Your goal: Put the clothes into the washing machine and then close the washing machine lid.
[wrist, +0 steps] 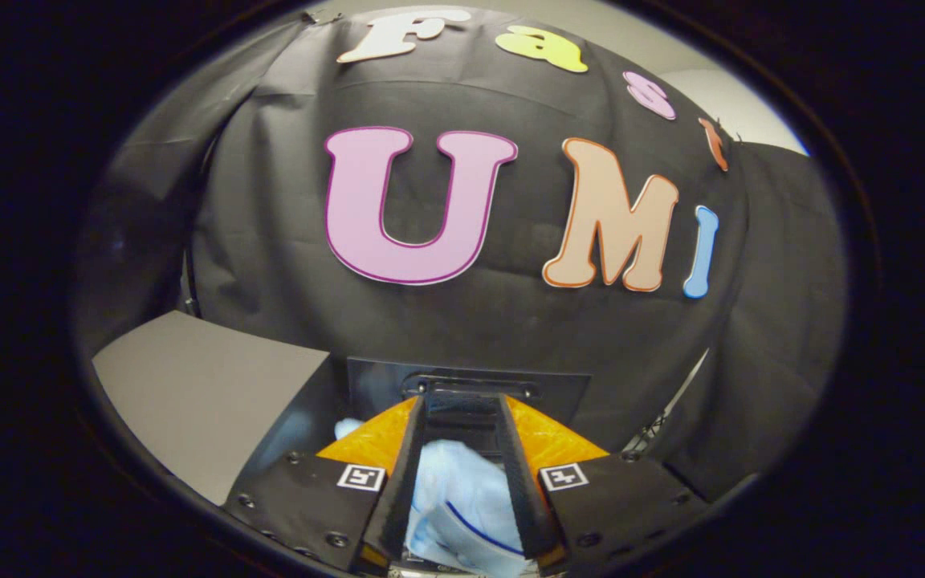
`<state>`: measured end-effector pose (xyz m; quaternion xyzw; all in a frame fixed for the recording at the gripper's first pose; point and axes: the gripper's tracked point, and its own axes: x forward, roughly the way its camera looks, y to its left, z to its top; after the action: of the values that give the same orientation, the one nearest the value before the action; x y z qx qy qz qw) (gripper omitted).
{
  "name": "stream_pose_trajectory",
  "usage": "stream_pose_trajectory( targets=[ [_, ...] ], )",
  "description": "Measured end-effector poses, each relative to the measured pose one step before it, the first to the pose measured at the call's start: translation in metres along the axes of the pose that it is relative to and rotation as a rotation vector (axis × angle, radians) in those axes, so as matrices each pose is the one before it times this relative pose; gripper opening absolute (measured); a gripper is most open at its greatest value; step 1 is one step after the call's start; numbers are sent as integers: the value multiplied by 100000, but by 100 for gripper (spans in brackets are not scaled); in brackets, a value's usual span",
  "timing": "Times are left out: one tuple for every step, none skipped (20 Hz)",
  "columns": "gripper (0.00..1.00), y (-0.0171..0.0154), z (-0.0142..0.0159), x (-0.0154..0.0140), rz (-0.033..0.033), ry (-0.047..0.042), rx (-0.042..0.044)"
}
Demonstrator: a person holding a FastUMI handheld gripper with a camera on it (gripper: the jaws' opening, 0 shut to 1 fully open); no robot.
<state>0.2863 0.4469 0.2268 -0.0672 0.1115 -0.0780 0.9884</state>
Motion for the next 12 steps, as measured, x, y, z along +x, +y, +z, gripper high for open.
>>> stream_pose_trajectory(
  targets=[
    [56,-470,109,585,619,321,655],
    [56,121,-30,278,539,-38,574],
    [56,461,-135,225,717,116,294],
    [56,307,-37,194,496,93,111],
    [56,229,-129,138,212,-98,28],
    [56,104,58,235,102,-366,43],
    [56,176,63,244,-136,-252,128],
    [56,123,40,326,-133,-180,82],
    [64,94,39,438,-249,-195,-153],
    [73,88,187,363,-422,-915,-97],
    [82,217,351,513,257,-1158,-332],
    [90,196,51,949,-281,-1124,-493]
  ],
)
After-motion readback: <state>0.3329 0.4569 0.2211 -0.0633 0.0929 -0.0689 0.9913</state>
